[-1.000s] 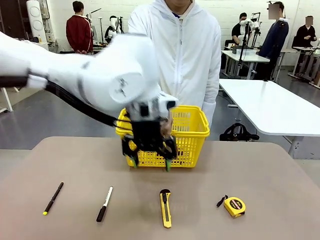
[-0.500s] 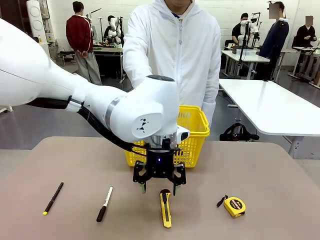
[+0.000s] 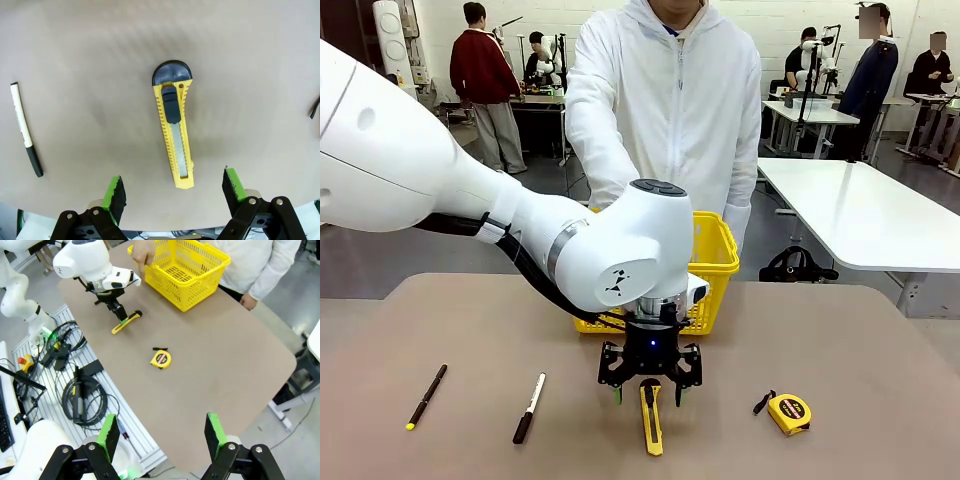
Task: Place the items the person wants into the basket.
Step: Pick up the item the person points to and place it in the Market Basket.
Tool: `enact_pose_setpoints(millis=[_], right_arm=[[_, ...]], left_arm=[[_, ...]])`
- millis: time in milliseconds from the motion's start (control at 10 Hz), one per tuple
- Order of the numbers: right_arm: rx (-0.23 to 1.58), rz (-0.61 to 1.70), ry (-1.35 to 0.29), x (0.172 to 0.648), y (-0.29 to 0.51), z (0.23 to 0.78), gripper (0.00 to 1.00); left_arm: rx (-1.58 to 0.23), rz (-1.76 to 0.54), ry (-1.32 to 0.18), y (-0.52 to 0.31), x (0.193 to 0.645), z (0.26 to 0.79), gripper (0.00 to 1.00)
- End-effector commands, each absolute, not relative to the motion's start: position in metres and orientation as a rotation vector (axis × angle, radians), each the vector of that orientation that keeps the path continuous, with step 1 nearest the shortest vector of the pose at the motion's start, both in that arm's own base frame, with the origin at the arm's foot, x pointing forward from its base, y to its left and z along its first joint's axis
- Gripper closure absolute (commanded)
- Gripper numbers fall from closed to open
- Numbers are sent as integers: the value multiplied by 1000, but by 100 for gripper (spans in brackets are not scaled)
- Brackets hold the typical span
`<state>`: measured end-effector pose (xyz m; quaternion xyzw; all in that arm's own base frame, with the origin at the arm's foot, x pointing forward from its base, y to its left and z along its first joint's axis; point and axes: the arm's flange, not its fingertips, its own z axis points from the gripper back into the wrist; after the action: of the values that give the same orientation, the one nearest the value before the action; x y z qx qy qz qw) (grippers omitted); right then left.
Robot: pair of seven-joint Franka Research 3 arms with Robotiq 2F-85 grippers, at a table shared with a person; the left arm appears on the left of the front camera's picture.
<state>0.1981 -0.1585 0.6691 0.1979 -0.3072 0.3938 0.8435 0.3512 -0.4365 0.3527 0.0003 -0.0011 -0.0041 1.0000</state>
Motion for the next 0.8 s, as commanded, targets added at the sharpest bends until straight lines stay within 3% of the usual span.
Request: enact_pose_setpoints(millis=[0, 700], right_arm=[[443, 850, -659, 200, -158, 669, 11], [443, 850, -659, 200, -158, 669, 11]], left_arm=[[9, -15, -49, -443, 355, 339, 0], [23, -64, -25, -449, 356, 308, 0]])
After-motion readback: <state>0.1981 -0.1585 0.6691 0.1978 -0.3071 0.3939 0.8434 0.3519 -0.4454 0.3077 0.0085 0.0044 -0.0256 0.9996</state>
